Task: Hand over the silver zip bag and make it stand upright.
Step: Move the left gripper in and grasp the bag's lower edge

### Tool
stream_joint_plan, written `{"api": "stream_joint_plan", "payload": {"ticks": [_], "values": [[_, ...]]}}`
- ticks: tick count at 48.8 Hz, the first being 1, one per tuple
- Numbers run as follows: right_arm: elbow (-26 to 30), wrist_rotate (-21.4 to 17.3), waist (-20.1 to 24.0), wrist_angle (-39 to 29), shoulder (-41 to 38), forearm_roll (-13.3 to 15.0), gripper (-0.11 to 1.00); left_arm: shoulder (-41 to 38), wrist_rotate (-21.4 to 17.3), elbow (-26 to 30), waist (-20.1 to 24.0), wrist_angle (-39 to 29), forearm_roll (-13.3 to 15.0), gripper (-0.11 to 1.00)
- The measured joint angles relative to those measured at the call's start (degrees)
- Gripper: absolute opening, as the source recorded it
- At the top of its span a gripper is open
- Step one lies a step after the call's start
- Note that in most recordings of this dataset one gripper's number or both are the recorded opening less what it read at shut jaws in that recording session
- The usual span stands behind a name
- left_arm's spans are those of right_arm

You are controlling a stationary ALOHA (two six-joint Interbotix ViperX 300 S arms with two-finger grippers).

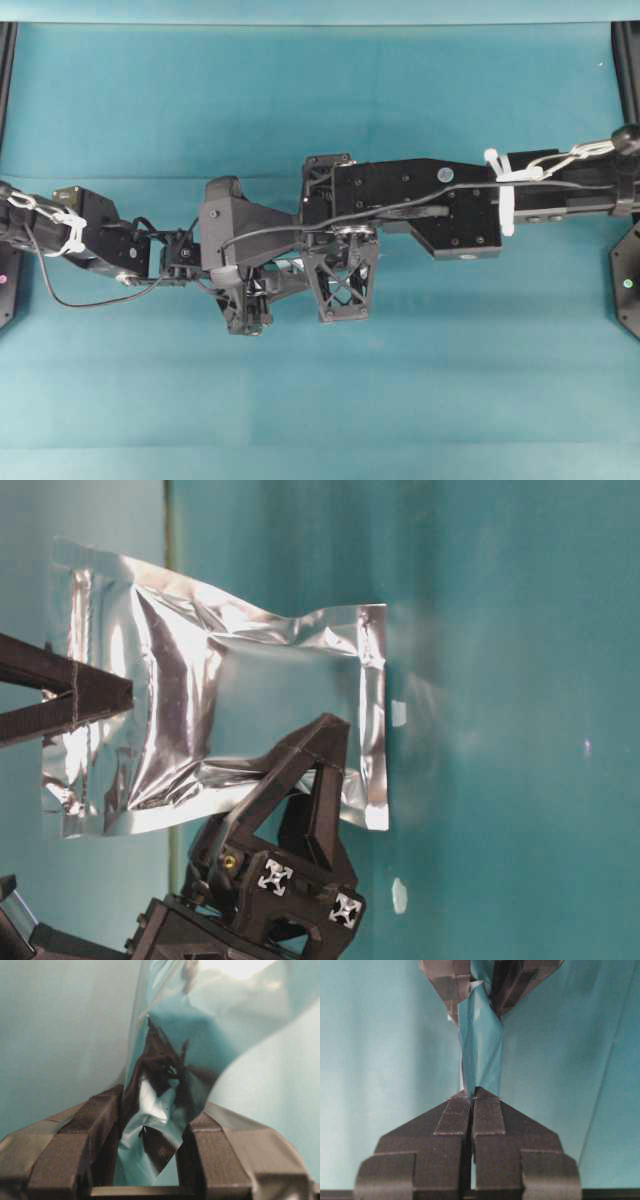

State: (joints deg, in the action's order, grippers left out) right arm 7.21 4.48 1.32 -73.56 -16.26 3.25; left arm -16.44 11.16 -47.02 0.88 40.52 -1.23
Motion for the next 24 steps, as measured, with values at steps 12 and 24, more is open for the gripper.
{"api": "stream_joint_plan", "payload": {"ticks": [12, 24], "values": [[0.0, 0.0, 0.0, 0.6, 0.0, 0.0, -0.01, 0.0, -0.1, 0.0, 0.0, 0.0, 0.0, 0.35], [-0.1, 0.0, 0.0, 1.3, 0.0, -1.8, 0.19, 0.0, -0.2, 0.0, -0.1, 0.0, -0.1, 0.34]]}}
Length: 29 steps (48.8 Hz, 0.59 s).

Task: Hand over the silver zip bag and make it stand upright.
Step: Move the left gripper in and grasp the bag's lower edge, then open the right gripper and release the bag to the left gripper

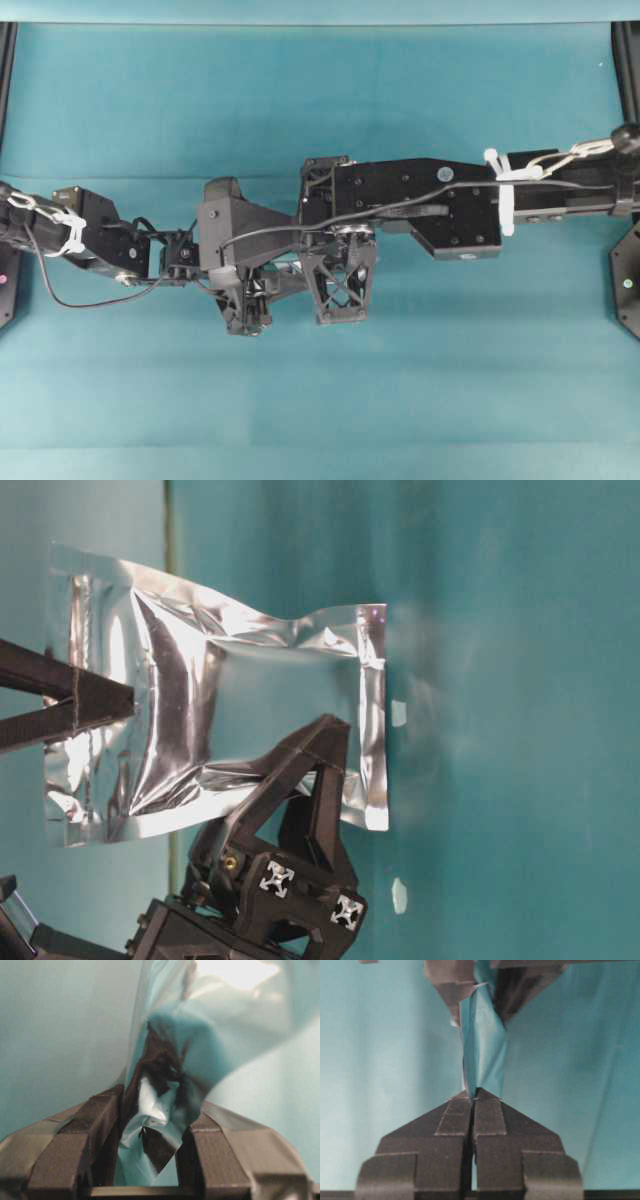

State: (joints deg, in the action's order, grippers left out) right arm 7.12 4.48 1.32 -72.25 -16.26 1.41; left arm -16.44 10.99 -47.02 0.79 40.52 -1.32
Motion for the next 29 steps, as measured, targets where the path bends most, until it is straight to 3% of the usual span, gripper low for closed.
{"api": "stream_joint_plan", "payload": {"ticks": [10, 14, 17, 29], "values": [[-0.5, 0.0, 0.3, 0.8, 0.0, -0.9, 0.77, -0.1, 0.0, 0.0, 0.2, -0.1, 0.1, 0.34], [-1.6, 0.0, 0.4, 2.5, 0.3, -0.9, 0.94, -0.2, 0.0, 0.0, 0.2, -0.4, 0.1, 0.31], [-2.5, 0.0, 0.4, 4.1, 0.6, -0.8, 0.98, -0.2, 0.1, 0.0, 0.2, -0.7, 0.1, 0.31], [-4.7, -0.1, 0.4, 6.9, 1.7, -0.8, 0.97, -0.1, 0.1, 0.0, 0.2, -0.9, 0.1, 0.31]]}}
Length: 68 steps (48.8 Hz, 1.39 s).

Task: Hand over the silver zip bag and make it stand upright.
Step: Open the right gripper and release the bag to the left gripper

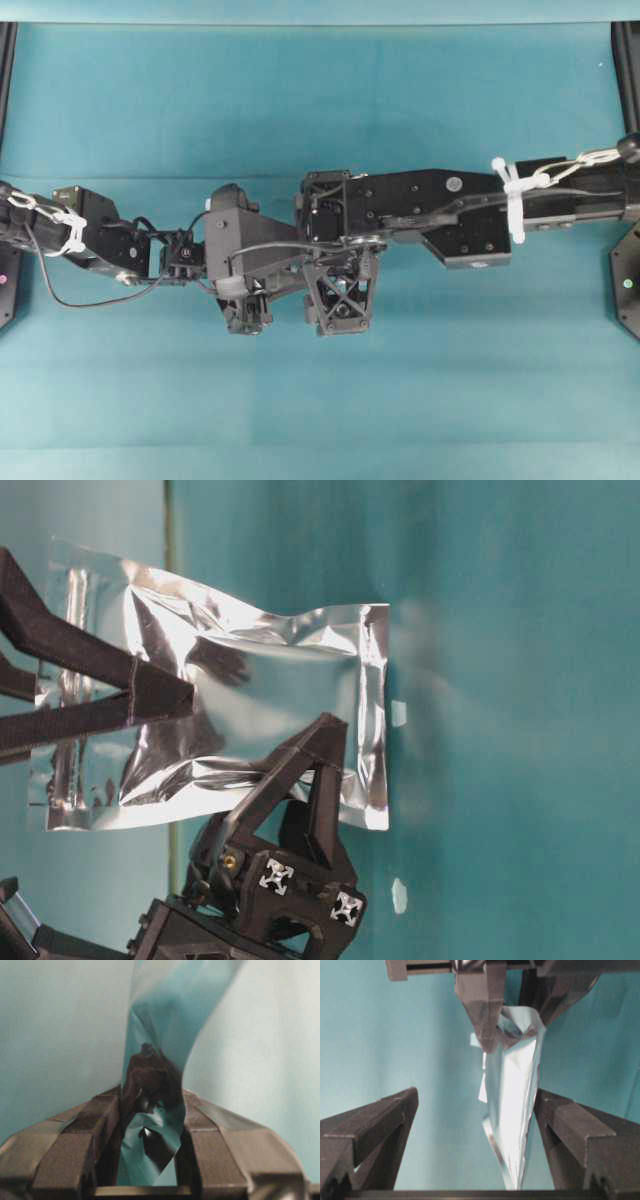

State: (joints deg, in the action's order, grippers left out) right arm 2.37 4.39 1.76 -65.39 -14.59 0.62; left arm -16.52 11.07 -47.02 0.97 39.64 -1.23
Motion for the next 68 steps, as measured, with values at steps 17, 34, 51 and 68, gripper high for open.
{"api": "stream_joint_plan", "payload": {"ticks": [17, 34, 51, 68], "values": [[-0.2, -0.1, -0.1, -0.8, 2.2, 2.6, 0.97, -0.1, -0.1, -0.3, 0.0, 0.0, 0.0, 0.31], [-2.3, -1.5, -1.2, -0.8, 9.1, 3.2, 0.97, 0.0, 0.0, -0.3, 0.0, 0.0, 0.0, 0.31], [-9.2, -6.8, -0.9, 3.7, 17.1, 3.2, 0.97, -0.1, 0.0, -0.4, 0.0, 0.1, 0.0, 0.31], [-18.4, -13.4, -0.1, 13.0, 25.0, 3.2, 0.97, 0.0, 0.0, -0.5, 0.0, 0.1, 0.1, 0.31]]}}
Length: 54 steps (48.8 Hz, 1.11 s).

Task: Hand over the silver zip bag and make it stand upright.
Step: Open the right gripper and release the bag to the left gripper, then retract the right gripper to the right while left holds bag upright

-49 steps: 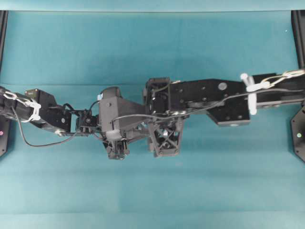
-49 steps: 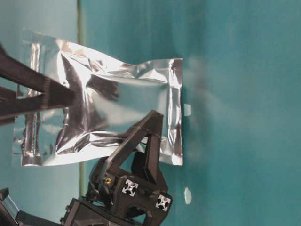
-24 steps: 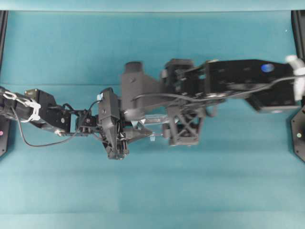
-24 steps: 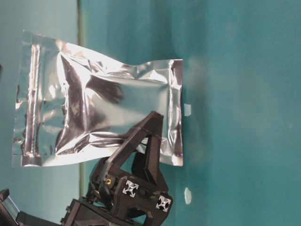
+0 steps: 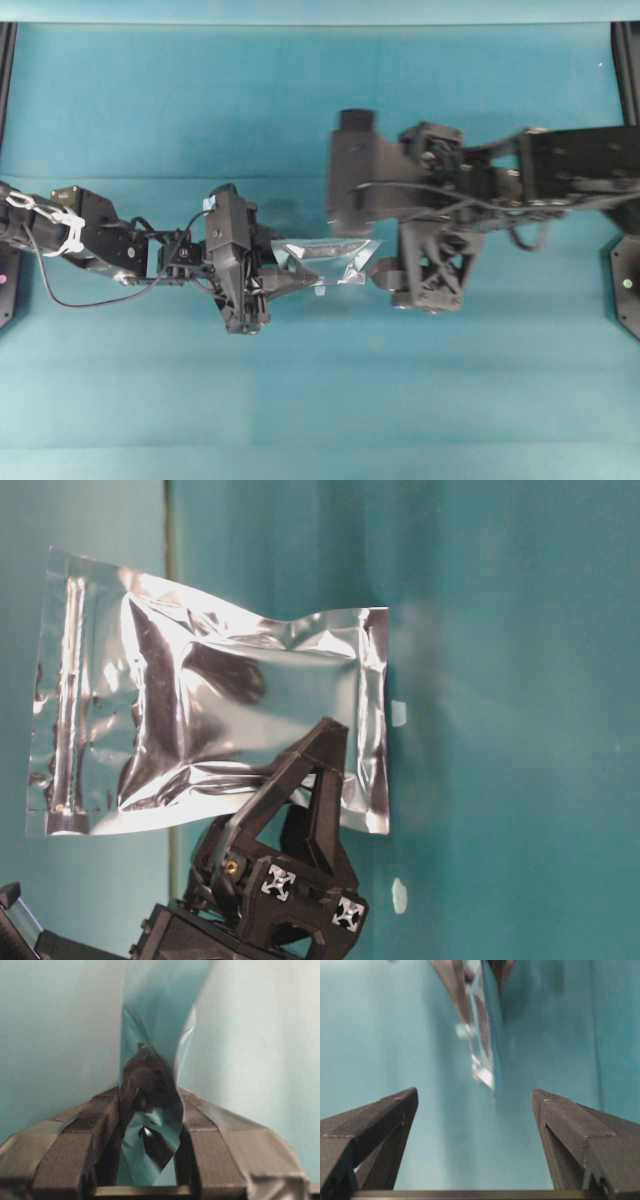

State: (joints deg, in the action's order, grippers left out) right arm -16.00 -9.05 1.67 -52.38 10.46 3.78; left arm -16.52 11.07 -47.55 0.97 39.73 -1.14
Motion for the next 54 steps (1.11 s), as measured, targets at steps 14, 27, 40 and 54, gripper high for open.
{"api": "stream_joint_plan", "payload": {"ticks": [14, 27, 40, 54], "values": [[-9.7, -1.8, 0.3, 12.7, 7.7, -0.1, 0.97, 0.0, 0.0, -0.4, 0.0, -0.1, -0.1, 0.31], [-18.0, -3.7, 0.3, 18.0, 14.6, -0.1, 0.97, 0.0, -0.1, -0.5, 0.0, 0.0, -0.1, 0.30], [-24.3, -3.7, 0.2, 25.9, 18.7, -0.1, 0.97, 0.0, -0.1, -0.5, 0.0, -0.8, 0.0, 0.30], [-26.6, -3.7, 0.3, 29.9, 19.8, -0.2, 0.96, 0.1, -0.1, -0.4, 0.0, -1.6, 0.0, 0.30]]}}
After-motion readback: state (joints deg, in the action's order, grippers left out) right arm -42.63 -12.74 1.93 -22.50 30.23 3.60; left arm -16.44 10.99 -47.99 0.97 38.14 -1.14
